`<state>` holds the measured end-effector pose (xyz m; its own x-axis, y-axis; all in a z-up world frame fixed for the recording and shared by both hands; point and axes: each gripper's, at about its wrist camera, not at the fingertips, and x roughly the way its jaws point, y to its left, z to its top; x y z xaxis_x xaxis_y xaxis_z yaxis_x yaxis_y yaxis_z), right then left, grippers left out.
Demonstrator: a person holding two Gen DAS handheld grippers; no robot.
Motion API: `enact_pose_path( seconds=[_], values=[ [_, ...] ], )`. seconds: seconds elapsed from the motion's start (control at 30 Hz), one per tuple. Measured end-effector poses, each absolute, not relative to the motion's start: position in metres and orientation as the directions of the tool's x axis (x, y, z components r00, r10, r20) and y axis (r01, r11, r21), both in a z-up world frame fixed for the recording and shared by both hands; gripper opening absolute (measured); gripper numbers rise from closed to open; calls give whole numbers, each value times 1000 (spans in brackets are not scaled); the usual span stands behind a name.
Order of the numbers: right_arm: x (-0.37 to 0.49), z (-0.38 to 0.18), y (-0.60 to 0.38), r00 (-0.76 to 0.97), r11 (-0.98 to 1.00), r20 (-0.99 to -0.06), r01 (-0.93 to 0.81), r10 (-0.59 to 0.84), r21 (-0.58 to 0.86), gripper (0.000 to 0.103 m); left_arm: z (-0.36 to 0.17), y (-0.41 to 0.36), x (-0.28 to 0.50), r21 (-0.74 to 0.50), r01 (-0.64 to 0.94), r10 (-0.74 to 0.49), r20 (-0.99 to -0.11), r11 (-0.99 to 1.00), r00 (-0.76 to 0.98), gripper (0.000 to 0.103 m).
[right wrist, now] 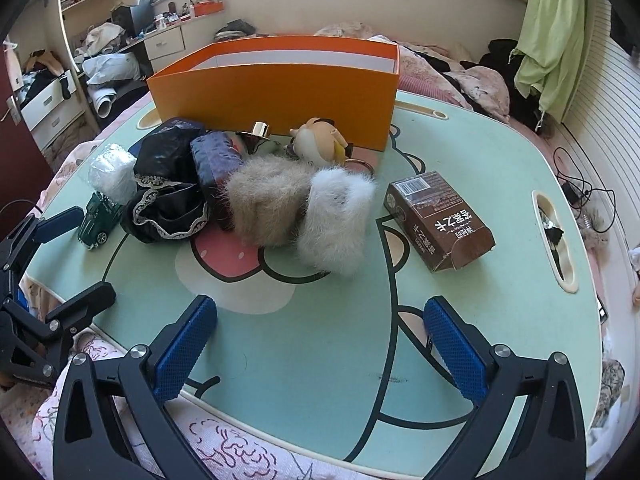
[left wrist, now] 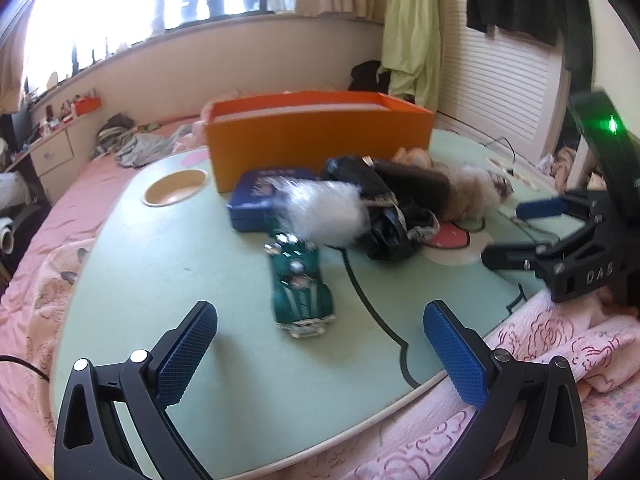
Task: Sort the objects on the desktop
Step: 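Carry the brown card box out and set it beside the white fur, then move the left gripper over the now empty orange box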
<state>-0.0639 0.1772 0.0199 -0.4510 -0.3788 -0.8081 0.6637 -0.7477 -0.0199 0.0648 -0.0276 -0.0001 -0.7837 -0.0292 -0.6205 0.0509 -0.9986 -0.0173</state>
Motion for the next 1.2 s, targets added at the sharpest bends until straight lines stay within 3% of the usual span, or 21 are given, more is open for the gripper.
enact_pose_path(
  seconds=[0.23, 0.5, 0.87, 1.2],
  values=[
    [-64, 20, 177, -451, -748, -807, 664, -380, -19, 103, 61, -55, 49, -60, 81, -35, -541, -995, -840, 103],
    [-65, 20, 178, -450, -746, -807, 665, -381, -18, 103, 104, -51, -41, -31, 135, -81, -663, -990, -745, 103],
    [-64, 20, 178, -450, -746, -807, 666, -382, -18, 103, 73, -28, -123, 63, 173, -160, -755, -983, -636, 103],
    [-64, 19, 178, -450, -746, -807, 666, -382, -18, 103, 71, -26, -132, 17, 168, -122, -762, -986, -636, 103]
  ],
)
